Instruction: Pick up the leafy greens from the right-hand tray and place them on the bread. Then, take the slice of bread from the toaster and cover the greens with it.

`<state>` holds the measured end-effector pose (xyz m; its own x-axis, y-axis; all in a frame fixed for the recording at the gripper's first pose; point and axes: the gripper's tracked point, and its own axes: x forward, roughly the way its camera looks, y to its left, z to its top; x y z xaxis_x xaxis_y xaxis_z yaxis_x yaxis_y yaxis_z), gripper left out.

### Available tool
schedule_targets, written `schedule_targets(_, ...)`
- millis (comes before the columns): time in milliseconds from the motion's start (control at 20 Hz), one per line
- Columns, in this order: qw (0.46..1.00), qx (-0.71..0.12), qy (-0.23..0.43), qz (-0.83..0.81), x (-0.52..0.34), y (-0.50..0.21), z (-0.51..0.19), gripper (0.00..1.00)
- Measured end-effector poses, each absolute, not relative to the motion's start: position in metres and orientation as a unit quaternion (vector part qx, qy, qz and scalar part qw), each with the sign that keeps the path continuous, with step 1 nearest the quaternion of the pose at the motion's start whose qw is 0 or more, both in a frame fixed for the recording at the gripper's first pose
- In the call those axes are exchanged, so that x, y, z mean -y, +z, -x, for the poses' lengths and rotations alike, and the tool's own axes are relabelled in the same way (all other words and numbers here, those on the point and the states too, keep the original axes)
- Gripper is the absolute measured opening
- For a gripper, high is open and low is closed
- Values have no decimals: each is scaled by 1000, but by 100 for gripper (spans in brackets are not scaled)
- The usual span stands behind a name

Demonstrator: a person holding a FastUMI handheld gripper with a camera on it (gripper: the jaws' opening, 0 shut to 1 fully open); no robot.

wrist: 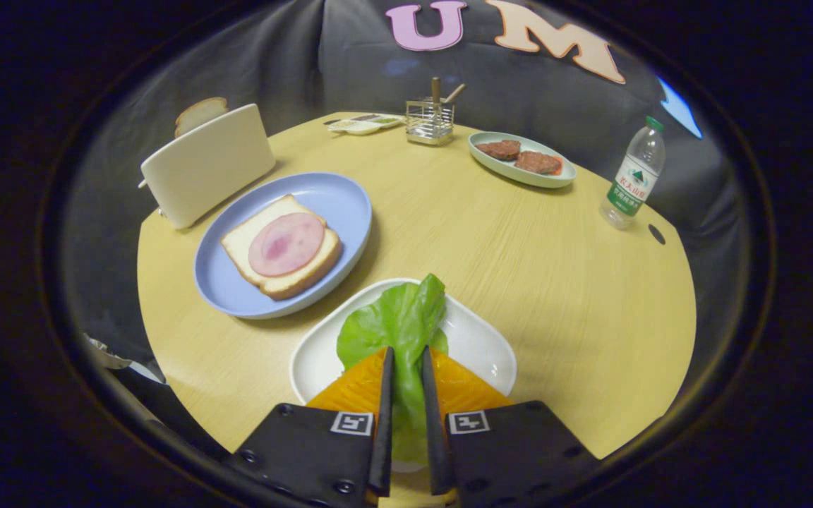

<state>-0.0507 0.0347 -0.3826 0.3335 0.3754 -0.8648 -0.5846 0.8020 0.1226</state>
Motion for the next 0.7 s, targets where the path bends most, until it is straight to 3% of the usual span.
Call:
schedule_targets(150,817,-491,282,112,-31,-383,47,10)
schedule_targets(700,842,-455,273,98,-46,-333,34,10)
